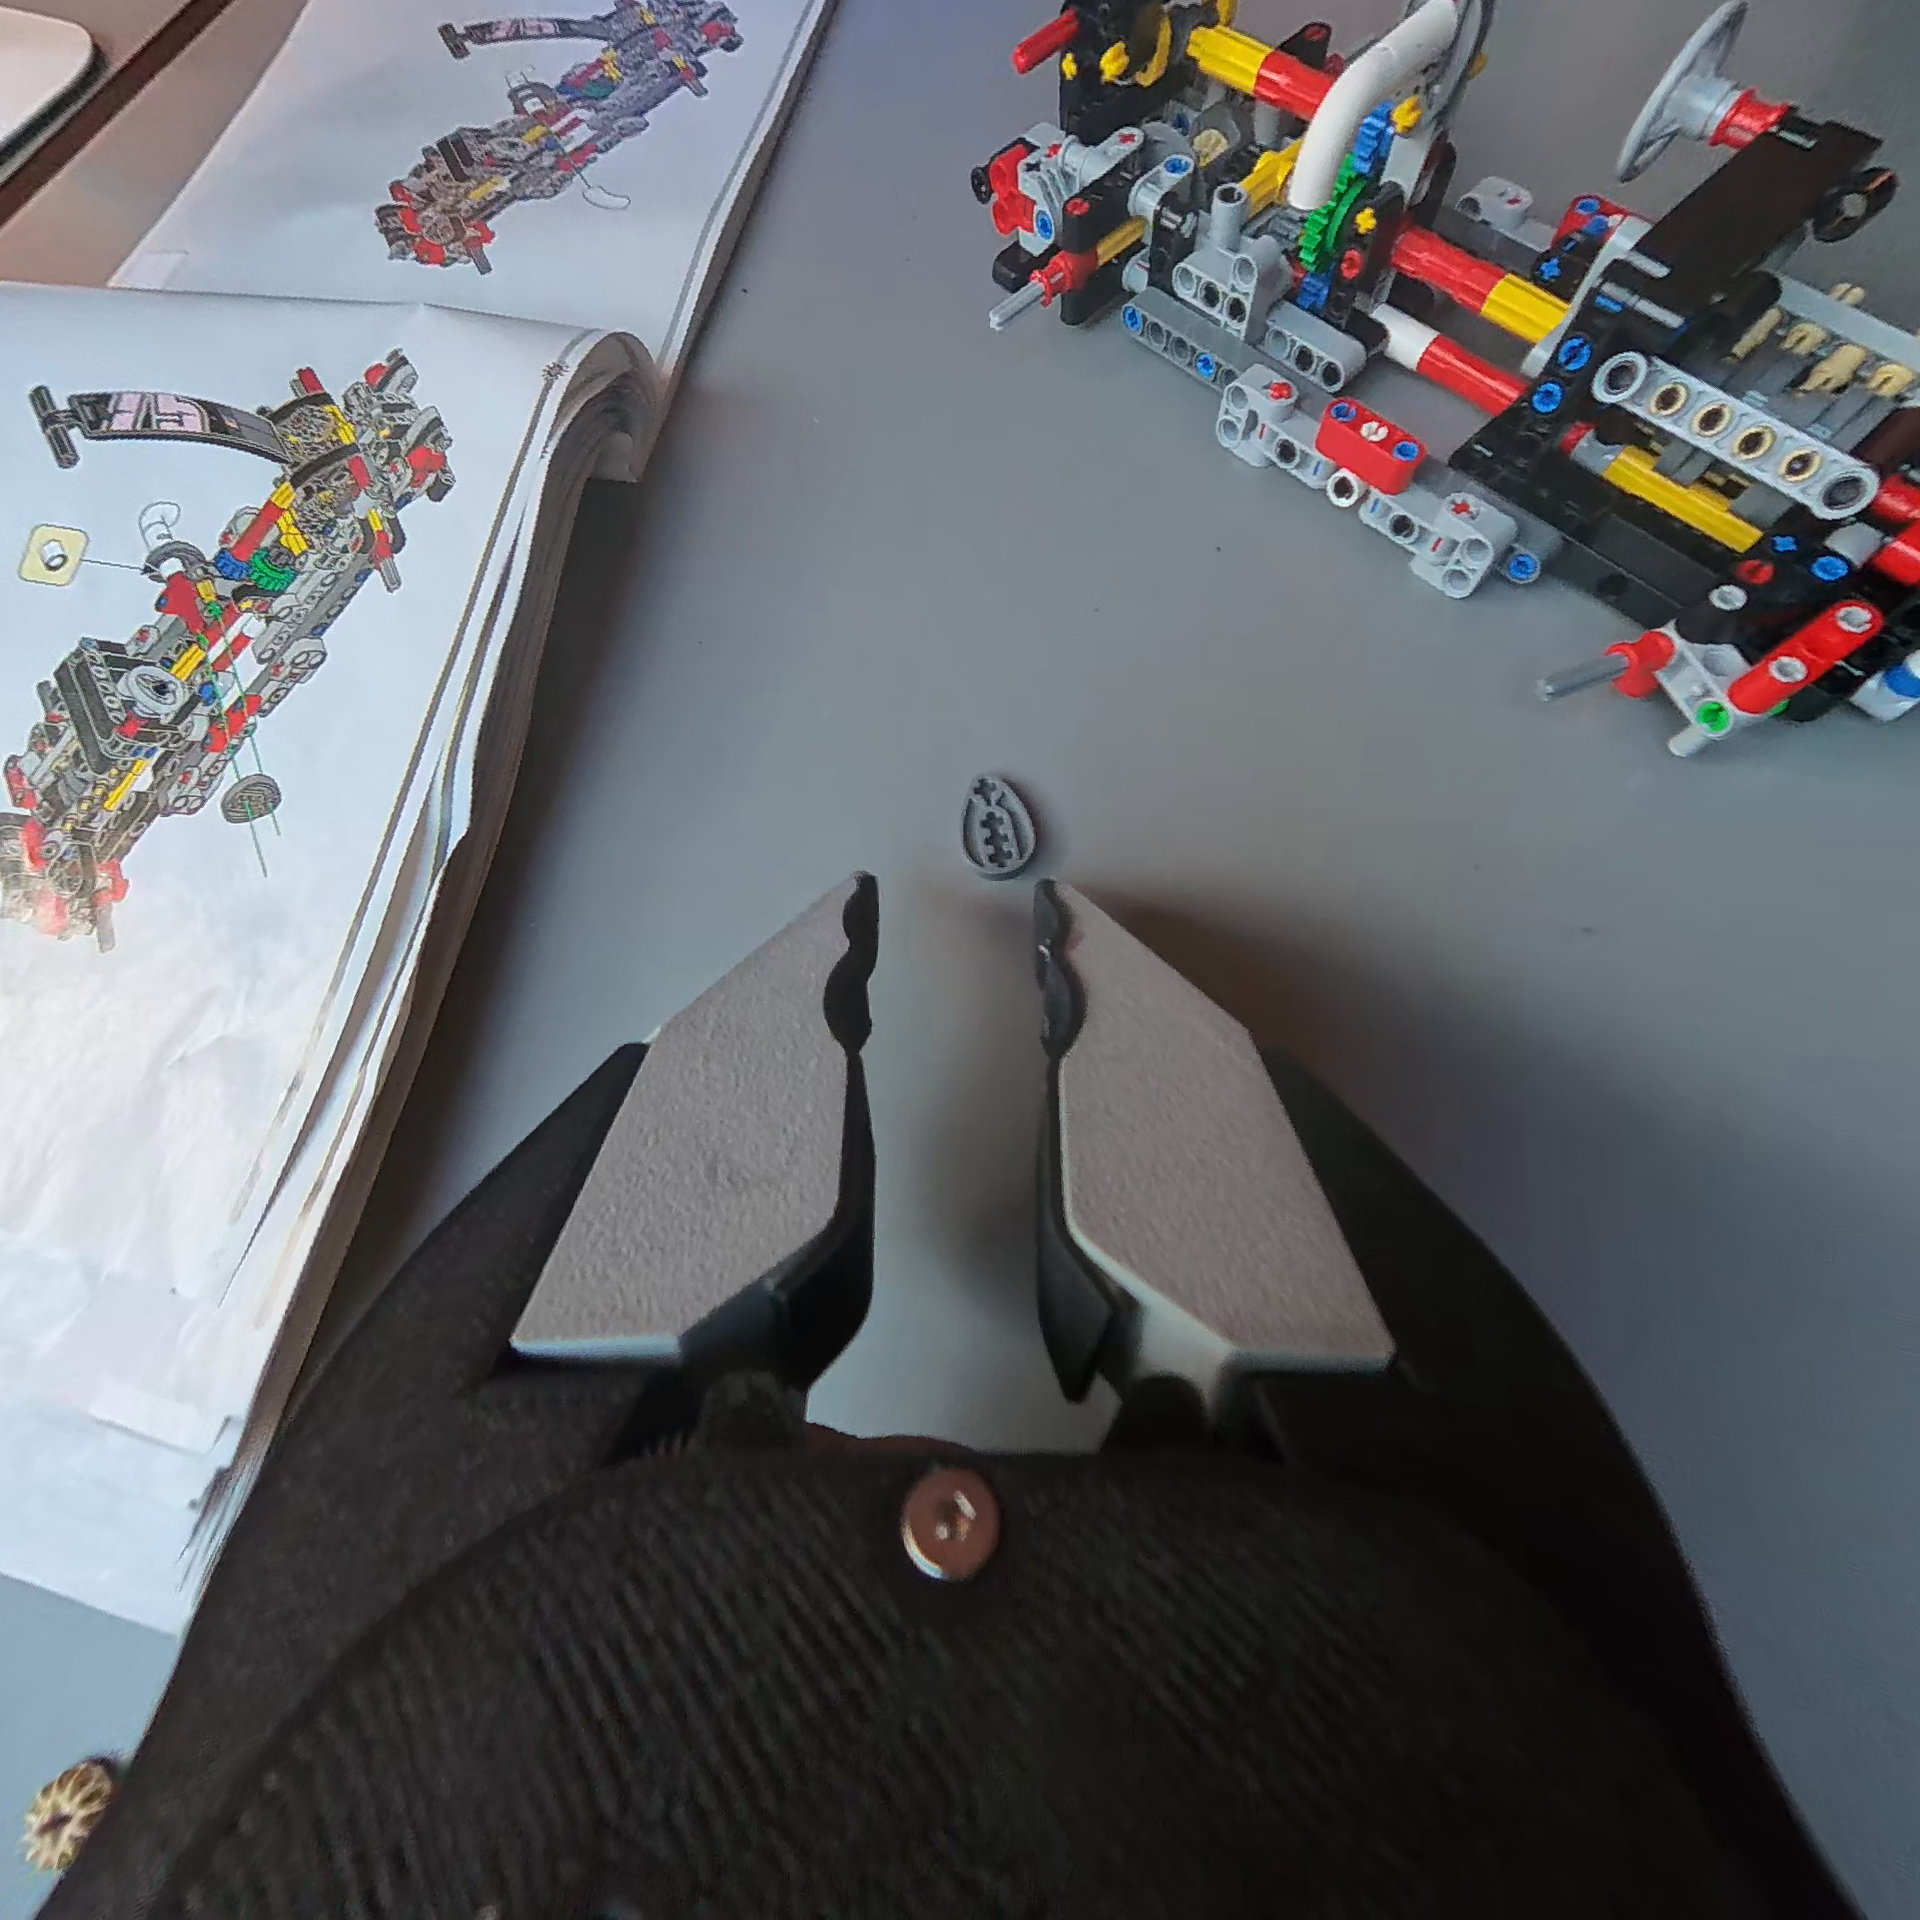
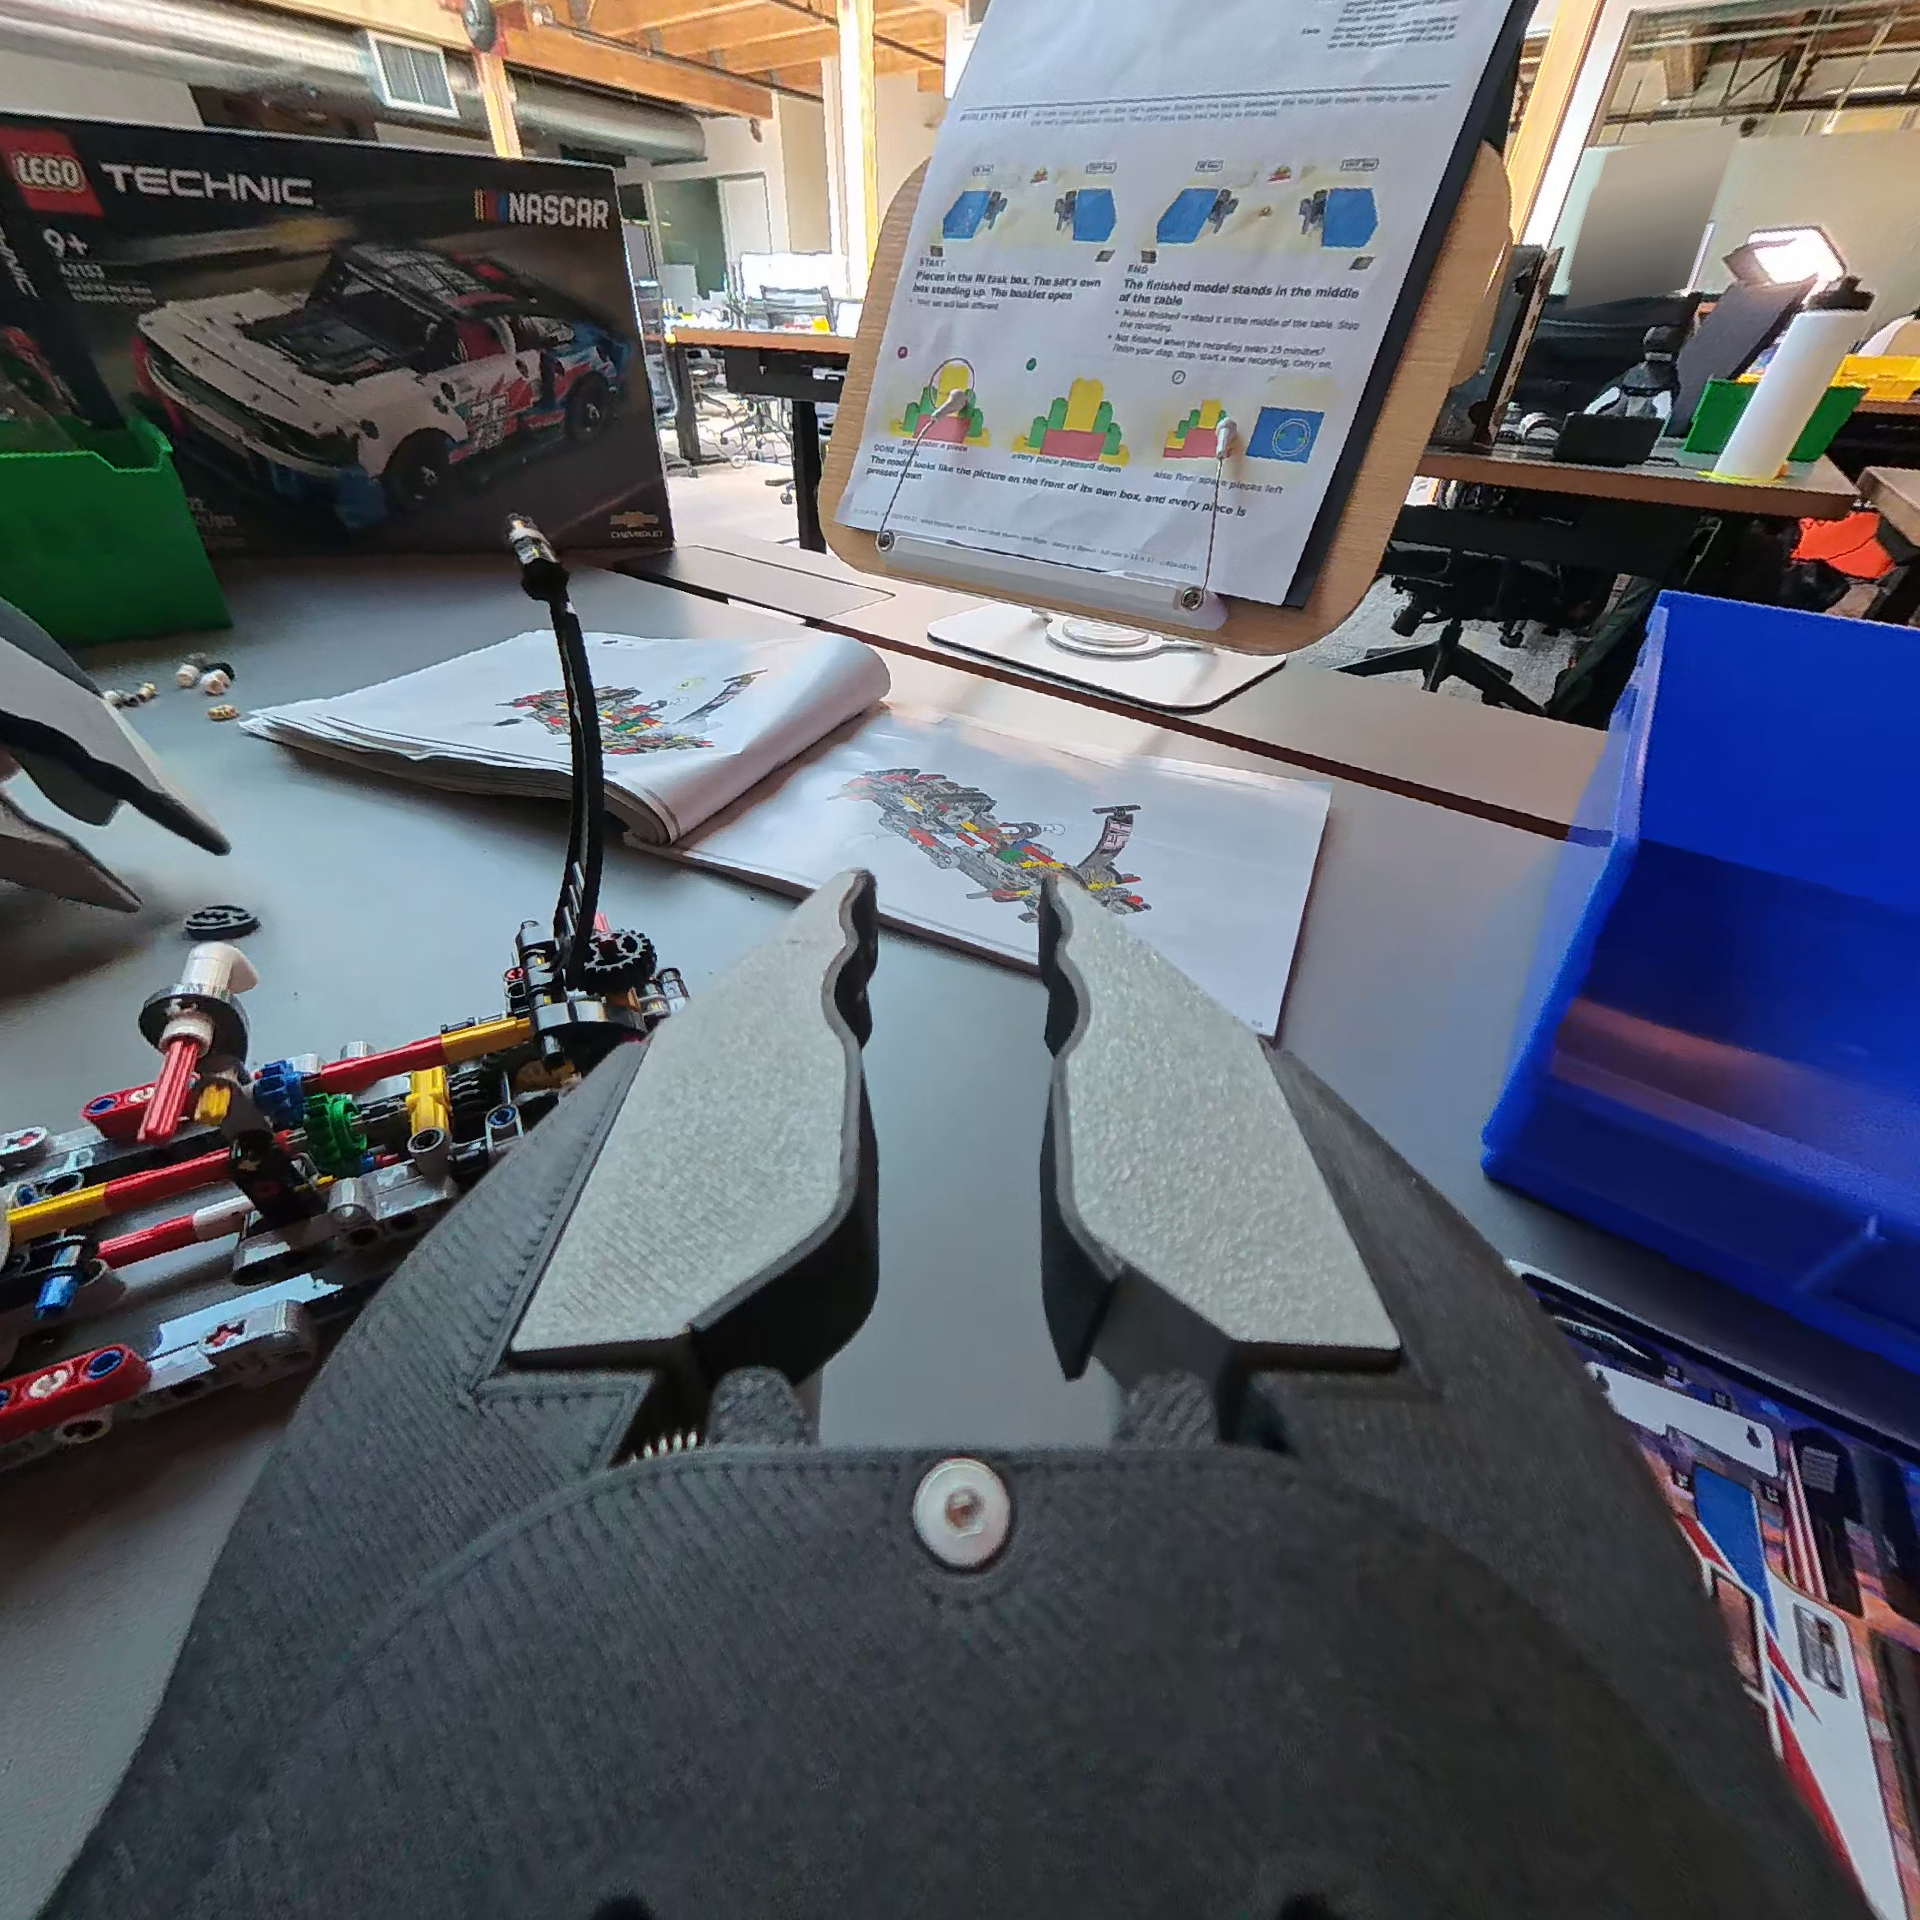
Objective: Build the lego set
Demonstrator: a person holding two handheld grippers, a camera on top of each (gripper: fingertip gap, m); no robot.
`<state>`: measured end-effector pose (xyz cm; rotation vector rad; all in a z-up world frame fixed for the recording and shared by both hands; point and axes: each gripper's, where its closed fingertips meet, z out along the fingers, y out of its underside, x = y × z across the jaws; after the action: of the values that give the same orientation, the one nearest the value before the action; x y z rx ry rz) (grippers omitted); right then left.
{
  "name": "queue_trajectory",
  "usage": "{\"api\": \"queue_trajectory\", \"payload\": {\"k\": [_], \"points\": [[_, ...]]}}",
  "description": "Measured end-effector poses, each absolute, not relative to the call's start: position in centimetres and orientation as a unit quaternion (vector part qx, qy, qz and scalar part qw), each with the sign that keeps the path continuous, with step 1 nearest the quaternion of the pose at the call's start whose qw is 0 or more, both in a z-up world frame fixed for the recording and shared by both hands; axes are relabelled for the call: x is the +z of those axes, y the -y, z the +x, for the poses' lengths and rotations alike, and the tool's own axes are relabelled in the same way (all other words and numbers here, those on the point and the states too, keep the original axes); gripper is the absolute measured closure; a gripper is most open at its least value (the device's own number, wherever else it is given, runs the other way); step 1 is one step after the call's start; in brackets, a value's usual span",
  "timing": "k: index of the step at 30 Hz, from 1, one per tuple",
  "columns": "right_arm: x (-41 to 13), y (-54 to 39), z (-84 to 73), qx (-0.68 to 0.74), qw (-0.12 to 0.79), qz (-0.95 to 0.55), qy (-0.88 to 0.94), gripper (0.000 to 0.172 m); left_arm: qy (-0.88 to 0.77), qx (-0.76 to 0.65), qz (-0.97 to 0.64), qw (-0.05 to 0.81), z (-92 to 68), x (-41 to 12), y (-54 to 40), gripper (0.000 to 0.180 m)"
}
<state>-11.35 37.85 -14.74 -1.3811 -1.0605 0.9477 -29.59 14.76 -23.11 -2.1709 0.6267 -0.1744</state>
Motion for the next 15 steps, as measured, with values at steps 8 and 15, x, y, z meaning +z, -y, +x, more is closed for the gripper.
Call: {"api": "queue_trajectory", "payload": {"k": [8,15], "points": [[-14.1,-37.4,-11.5,0.434,0.541,-0.571,0.439,0.145,-0.258,-0.102,-0.854,0.441,-29.2,-22.3,-14.6,0.154],[-14.7,-36.0,-12.0,0.448,0.513,-0.566,0.464,0.145,-0.246,-0.102,-0.849,0.456,-29.5,-21.8,-14.7,0.152]]}}
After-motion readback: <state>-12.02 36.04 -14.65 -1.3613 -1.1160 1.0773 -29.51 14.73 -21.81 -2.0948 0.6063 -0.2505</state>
